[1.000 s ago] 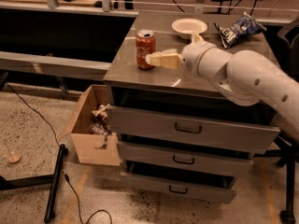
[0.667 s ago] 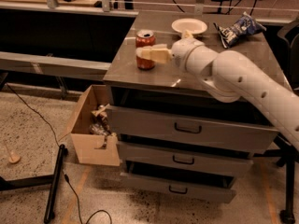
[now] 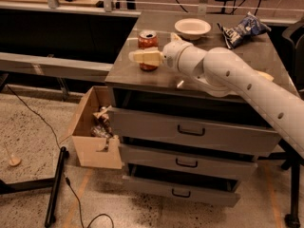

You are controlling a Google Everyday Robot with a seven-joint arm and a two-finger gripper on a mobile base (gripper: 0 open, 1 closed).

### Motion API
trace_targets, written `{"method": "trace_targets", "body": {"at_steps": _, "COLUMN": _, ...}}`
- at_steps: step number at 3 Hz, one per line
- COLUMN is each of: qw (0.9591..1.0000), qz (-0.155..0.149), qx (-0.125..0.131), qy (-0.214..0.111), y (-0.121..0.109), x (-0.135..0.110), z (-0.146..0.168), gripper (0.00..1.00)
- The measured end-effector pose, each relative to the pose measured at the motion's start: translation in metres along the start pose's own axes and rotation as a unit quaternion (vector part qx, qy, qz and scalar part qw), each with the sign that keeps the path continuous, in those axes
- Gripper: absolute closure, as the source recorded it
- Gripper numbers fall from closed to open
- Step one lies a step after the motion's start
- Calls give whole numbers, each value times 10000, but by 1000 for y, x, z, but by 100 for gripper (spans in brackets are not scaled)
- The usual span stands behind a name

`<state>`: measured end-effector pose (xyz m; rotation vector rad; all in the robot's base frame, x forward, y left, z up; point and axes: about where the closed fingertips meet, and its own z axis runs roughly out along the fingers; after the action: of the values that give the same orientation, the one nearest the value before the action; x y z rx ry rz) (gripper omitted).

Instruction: Place coke can into paper bowl

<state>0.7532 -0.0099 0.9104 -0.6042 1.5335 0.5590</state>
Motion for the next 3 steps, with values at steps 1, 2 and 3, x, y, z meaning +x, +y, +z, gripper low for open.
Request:
{"method": "trace_targets", "body": {"at_steps": 1, "qw": 9996, "qz": 100, "qx": -43, "qy": 265, "y": -1, "x": 20, "z": 0, "gripper": 0}}
{"method": "trace_targets", "body": {"at_steps": 2, "qw": 9993, "qz": 102, "qx": 34, "qy": 350, "y": -11, "x": 29, "z": -1, "gripper": 15}}
{"method": "trace_targets", "body": {"at_steps": 3, "qw": 9995, "qz": 84, "qx": 42, "qy": 293, "y": -18, "x": 29, "z": 5, "gripper": 38}}
